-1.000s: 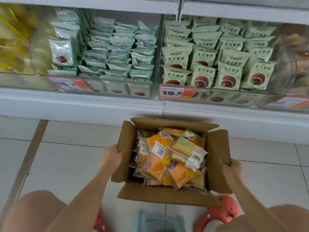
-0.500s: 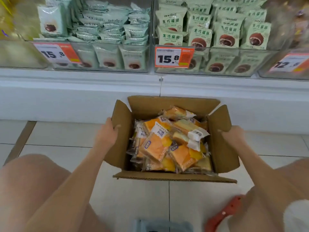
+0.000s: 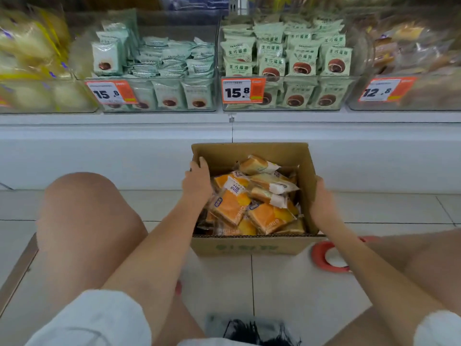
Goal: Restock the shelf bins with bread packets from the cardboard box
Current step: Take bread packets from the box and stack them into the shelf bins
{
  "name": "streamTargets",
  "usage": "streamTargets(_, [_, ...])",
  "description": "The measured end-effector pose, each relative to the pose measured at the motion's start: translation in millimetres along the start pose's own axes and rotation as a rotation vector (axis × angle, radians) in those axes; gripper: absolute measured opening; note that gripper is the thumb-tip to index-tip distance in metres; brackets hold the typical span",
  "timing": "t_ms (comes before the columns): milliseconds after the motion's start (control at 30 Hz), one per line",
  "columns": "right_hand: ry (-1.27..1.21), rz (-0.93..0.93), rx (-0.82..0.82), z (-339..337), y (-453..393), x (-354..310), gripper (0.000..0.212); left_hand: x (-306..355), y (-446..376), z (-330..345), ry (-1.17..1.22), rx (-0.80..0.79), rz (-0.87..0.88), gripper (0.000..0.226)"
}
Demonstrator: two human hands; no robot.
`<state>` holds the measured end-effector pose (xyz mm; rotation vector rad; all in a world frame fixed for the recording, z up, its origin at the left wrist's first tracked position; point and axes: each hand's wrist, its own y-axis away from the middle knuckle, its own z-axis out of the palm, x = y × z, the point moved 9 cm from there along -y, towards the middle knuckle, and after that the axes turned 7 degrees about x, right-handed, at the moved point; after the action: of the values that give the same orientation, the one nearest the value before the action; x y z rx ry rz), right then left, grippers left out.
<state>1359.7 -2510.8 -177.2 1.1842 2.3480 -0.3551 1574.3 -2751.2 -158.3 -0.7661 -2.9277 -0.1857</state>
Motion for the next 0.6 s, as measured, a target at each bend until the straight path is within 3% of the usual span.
streamTargets(100, [0.403, -0.117, -0.009, 11, -9, -13, 0.066, 35, -14, 11, -0.08, 0.035, 0.165, 0.056])
streamTargets(200, [0.515, -0.281, -0.088, 39, -30, -46, 0.064, 48, -26, 45, 0.007, -0.074, 0.188, 0.034])
streamTargets(267, [0.527, -0.375, -0.187, 59, -41, -64, 0.067, 48, -38, 60, 0.074, -0.142, 0.126, 0.031])
streamTargets(400, [0.43, -0.332, -0.421, 84, -52, -71, 0.06, 42, -59, 81, 0.227, -0.335, 0.027, 0.026])
streamTargets(600, [0.273, -0.252, -0.493, 88, -51, -69, 0.056, 39, -60, 85, 0.415, -0.435, -0.046, 0.027])
